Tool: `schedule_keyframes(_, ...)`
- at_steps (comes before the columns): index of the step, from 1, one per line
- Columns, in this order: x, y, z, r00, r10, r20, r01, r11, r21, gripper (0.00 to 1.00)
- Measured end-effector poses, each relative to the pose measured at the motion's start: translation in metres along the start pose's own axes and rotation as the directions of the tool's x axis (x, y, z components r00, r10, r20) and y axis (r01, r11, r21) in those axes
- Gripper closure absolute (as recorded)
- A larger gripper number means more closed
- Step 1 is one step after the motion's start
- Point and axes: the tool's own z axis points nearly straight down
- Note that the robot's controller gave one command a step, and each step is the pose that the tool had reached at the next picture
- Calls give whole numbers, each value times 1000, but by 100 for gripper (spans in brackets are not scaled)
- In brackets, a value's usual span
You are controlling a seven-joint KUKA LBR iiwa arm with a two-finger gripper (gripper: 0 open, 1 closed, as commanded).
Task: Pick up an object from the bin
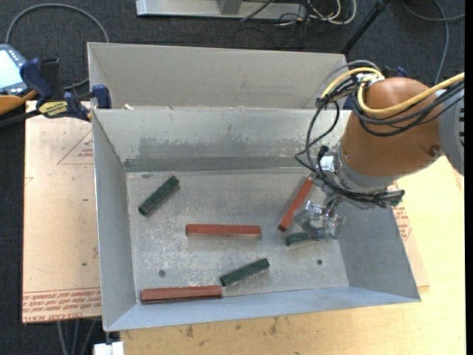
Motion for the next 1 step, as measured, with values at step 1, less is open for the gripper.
schedule_keyframes(1,-24,-7,5,955,-297,2,297,955,3,100)
